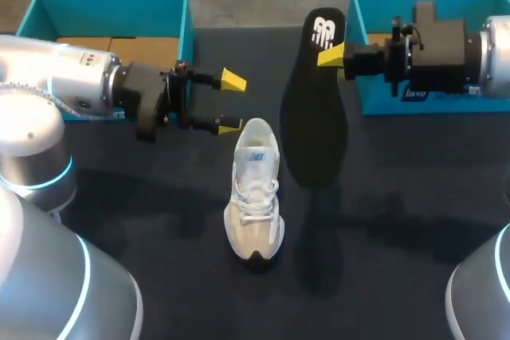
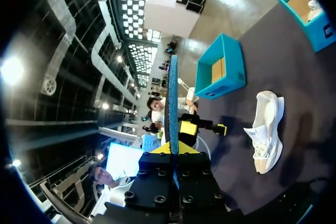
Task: Take the shoe out of the shoebox, open the shoe tongue, remove and reinsert the insole, then place the shoe into the shoebox
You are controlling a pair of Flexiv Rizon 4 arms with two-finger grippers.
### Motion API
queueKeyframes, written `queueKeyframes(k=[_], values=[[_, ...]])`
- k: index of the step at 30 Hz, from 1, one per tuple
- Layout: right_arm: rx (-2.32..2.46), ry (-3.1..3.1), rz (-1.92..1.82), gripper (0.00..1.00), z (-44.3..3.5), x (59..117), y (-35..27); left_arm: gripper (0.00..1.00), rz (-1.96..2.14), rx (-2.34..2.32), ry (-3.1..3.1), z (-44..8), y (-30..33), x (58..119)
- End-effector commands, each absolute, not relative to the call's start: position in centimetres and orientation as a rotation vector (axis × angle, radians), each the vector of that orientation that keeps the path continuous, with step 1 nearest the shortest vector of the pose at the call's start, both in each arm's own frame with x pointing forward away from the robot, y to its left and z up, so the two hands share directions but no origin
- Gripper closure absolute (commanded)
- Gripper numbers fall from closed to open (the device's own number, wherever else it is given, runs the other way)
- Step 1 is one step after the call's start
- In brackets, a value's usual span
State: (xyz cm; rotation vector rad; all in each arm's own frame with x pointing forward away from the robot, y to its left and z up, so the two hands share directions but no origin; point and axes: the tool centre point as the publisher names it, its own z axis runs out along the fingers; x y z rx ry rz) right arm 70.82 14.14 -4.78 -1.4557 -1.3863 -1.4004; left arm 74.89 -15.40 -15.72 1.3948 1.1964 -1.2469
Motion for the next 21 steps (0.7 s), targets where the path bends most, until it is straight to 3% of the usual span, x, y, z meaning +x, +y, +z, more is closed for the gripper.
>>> queueKeyframes(k=[1,21], values=[[-1.492,-1.395,-1.370,1.00,-5.7,73.1,15.1,0.00,-1.239,1.376,1.187,-15.7,-15.3,74.3],[-1.666,-1.289,-1.234,1.00,-10.5,82.8,15.9,0.00,-1.205,1.359,1.136,-15.0,-15.4,74.2]])
